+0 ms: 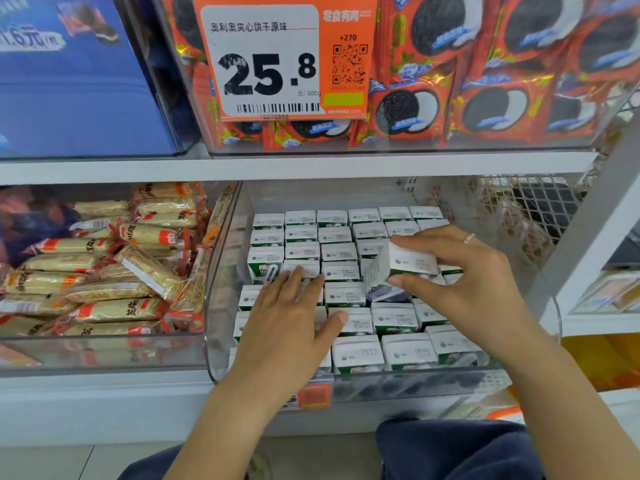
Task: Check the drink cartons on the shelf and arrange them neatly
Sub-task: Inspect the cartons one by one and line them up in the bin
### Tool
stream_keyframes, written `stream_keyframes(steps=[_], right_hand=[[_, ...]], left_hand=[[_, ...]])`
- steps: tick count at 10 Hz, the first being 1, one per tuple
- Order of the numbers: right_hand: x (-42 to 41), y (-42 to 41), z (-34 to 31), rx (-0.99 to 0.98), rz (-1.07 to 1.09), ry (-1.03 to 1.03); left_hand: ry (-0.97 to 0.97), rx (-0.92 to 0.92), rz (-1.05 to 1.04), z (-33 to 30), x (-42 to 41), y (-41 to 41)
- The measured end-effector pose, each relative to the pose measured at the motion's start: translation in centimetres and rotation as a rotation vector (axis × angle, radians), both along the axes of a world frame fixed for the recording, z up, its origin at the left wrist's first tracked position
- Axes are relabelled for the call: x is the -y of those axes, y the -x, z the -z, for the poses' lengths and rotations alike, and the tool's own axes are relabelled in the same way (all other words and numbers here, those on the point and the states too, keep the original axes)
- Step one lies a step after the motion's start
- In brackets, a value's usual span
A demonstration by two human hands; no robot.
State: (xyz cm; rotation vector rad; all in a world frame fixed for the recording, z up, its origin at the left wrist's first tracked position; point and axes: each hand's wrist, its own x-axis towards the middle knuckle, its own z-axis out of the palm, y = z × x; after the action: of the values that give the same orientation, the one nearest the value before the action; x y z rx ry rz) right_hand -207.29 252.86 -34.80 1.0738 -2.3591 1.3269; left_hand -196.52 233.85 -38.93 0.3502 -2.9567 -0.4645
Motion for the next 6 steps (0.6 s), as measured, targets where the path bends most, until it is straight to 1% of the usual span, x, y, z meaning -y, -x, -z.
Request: stream_keyframes(steps=[1,3,4,6], right_hand=[[-0.1,-0.1,-0.1,-0.006,-0.003,-0.004],[-0.6,-0.1,-0.1,-0.040,0.025,-0.112],[-0.3,0.1,0.3,-0.015,-0.001,-0.176],[0.9,0.6,1.5,-0.025,-0.023,-0.412]], left_hand=[[0.000,-0.002,-0.002,0.1,0.0,0.0],[0.007,-0.009,0.002,0.1,0.0,0.1],[0.005,-0.017,0.001,0.1,0.0,0.0],[0.003,-0.018,0.005,0.1,-0.1,0.0]])
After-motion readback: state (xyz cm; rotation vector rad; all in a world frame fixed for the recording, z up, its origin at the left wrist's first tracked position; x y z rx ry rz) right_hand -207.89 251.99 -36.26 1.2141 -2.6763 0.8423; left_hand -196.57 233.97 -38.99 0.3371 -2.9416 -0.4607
